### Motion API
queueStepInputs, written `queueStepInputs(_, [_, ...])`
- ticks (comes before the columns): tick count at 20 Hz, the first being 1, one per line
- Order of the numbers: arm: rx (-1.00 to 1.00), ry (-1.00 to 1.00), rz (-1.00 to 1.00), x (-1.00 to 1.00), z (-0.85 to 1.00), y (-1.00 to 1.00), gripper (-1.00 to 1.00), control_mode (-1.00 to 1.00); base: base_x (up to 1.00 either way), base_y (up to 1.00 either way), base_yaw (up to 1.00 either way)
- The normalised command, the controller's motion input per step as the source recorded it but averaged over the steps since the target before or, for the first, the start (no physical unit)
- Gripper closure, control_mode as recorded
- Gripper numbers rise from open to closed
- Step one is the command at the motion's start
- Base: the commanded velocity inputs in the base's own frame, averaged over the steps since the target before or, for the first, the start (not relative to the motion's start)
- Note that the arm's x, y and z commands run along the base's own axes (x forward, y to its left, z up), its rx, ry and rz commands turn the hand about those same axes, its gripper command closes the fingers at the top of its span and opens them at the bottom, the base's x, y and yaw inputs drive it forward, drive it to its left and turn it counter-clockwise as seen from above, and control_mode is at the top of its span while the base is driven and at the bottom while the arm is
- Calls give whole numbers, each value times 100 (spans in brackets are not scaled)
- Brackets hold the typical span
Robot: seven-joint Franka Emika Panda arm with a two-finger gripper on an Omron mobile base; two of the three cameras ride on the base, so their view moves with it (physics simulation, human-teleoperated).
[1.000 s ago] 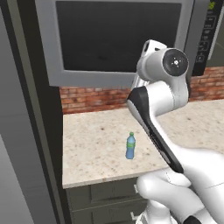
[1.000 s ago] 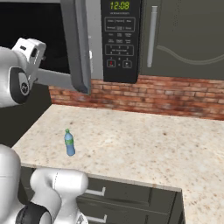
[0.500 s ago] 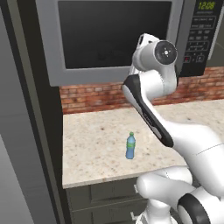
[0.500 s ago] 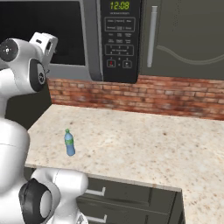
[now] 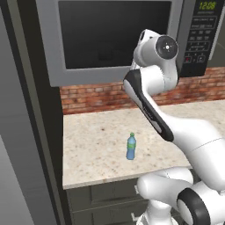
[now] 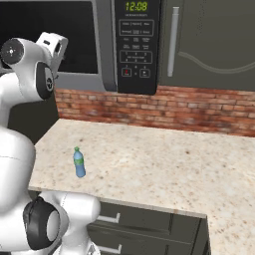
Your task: Place the microwavable item in the microwave. Then, close the microwave door and press the start button.
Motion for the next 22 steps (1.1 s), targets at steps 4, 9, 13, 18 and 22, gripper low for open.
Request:
queueStepInputs(4, [0, 6, 0, 3, -1, 0, -100, -100, 0, 0, 0])
queueStepInputs(9, [0, 0, 1, -50, 0, -26, -100, -100, 0, 0, 0])
queueStepInputs(13, [3, -2, 1, -100, 2, -81, -100, -100, 0, 0, 0])
queueStepInputs(18, [11, -1, 0, -100, 0, -100, -100, -100, 0, 0, 0])
queueStepInputs(22, [11, 0, 2, -66, 0, -100, -100, -100, 0, 0, 0])
